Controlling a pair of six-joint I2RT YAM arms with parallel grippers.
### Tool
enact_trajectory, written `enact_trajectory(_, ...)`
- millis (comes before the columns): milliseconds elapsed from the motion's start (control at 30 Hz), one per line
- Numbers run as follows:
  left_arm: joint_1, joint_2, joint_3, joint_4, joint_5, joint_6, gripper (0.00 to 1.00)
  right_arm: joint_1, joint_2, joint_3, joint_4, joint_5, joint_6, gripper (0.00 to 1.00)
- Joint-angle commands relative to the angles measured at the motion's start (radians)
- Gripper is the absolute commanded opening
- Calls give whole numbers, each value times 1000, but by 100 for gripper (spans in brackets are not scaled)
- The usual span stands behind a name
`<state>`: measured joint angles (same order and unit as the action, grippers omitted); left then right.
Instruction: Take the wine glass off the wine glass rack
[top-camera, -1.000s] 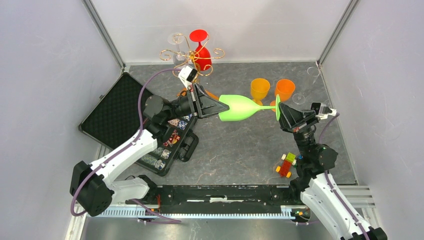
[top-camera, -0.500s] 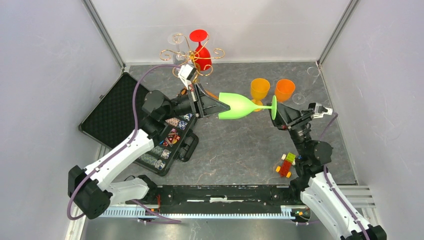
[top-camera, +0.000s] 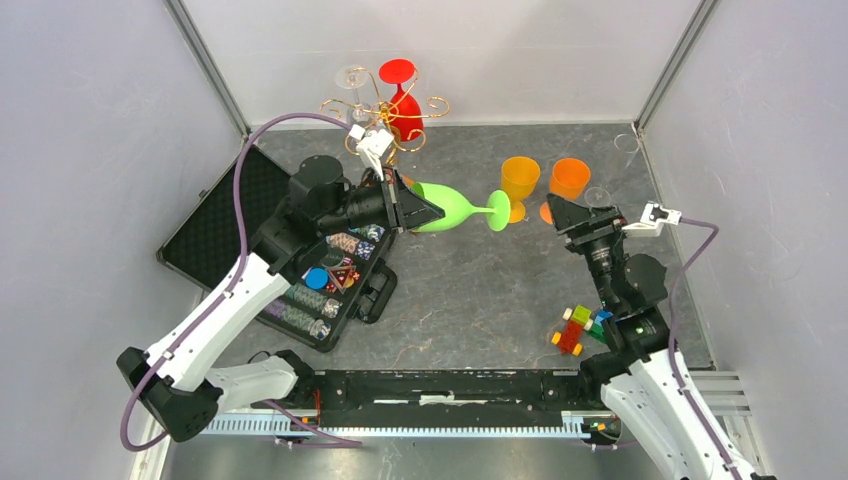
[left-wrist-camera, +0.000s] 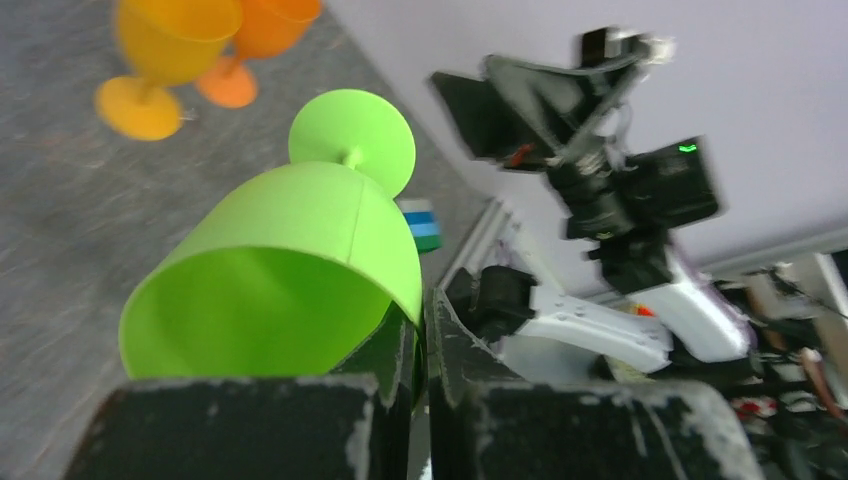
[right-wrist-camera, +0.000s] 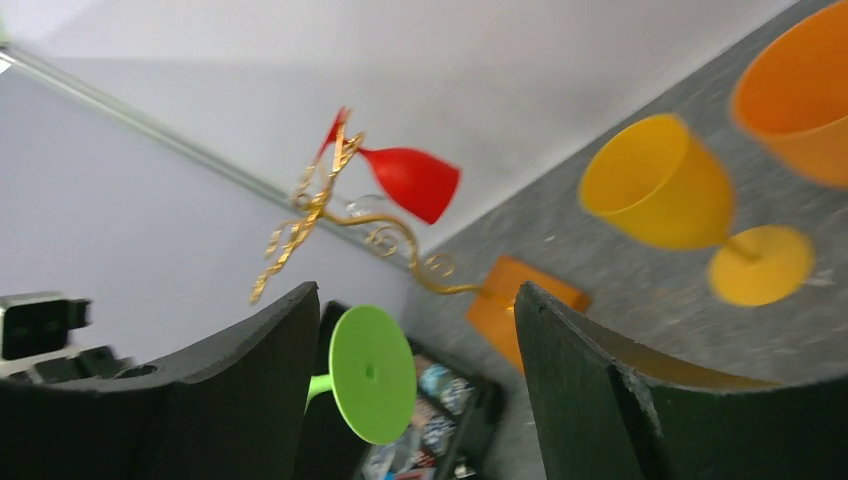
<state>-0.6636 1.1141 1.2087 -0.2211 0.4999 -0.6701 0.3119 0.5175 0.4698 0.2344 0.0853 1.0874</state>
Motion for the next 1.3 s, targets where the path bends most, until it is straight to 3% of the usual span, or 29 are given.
enact_trajectory(0, -30, 47, 95, -277, -171, 224, 2, 1, -20, 114, -228, 182, -322, 76)
enact_trajectory(233, -188, 221, 252, -459, -414, 342, 2, 1, -20, 217, -423, 308, -584, 76)
enact_trajectory(433, -292, 498, 474, -608, -569, 416, 2, 1, -33, 242, -512, 416, -711, 77)
enact_trajectory(733, -383, 906, 892, -744, -555, 452, 2, 1, -44, 276, -644, 689, -828, 76)
enact_trajectory(867, -391, 1054, 1082, -848, -628, 461, 2, 1, -66, 275, -656, 713, -850, 77)
enact_trajectory(1267, -389, 1128, 1155, -851, -584, 469, 3, 1, -78, 257, -663, 719, -854, 77)
